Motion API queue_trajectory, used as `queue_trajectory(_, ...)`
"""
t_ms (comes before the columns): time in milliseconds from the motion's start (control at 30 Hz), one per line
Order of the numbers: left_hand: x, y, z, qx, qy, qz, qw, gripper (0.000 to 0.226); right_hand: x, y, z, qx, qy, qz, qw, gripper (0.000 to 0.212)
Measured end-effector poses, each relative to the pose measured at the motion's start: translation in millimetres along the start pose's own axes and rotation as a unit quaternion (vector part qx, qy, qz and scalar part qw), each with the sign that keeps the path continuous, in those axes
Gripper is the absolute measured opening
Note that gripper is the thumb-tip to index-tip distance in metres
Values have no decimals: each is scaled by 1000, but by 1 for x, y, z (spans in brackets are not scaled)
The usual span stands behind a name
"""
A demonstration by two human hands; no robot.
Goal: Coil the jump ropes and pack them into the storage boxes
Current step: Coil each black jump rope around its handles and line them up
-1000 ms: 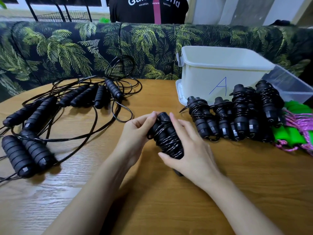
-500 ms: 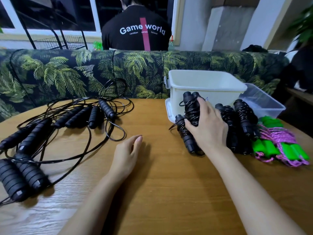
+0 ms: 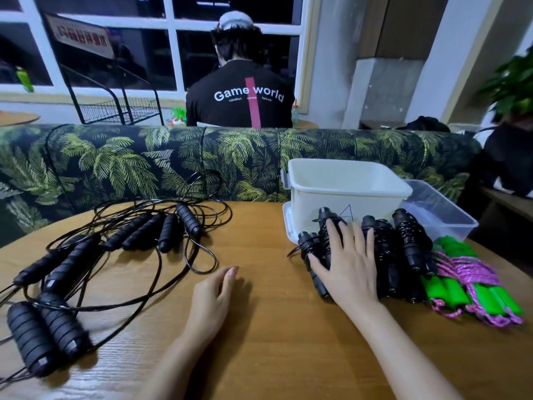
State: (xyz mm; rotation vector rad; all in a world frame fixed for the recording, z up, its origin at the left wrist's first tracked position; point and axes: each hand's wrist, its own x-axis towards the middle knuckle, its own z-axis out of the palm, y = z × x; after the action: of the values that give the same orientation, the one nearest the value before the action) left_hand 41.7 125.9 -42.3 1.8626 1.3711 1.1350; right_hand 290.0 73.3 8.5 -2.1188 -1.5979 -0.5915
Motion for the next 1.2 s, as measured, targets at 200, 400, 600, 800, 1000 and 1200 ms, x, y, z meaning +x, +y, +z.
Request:
queue_trajectory(200, 8, 6, -17, 45, 14, 15, 999, 29, -5, -56, 1, 57, 10, -115, 992, 66)
queue_trajectory(400, 46, -12, -68, 159, 62, 43, 984, 36, 24, -128, 30, 121, -33, -169, 978, 65)
queue_trajectory(600, 104, -42, -92, 285, 9, -33, 958, 62, 70, -191, 67, 164, -168, -172, 957, 65)
queue_trajectory(800, 131, -60, -87, 293, -13, -61, 954, 50, 104, -237, 103, 182, -259, -135, 939, 64)
queue_trajectory(1000, 126, -31, -98, 67, 115, -146, 980, 36, 99, -222, 81, 290, -221, -53, 929, 34)
queue_trajectory(1200, 56, 29, -99, -223, 68, -205, 951, 22, 39, -152, 9, 356, -180, 48, 916, 32)
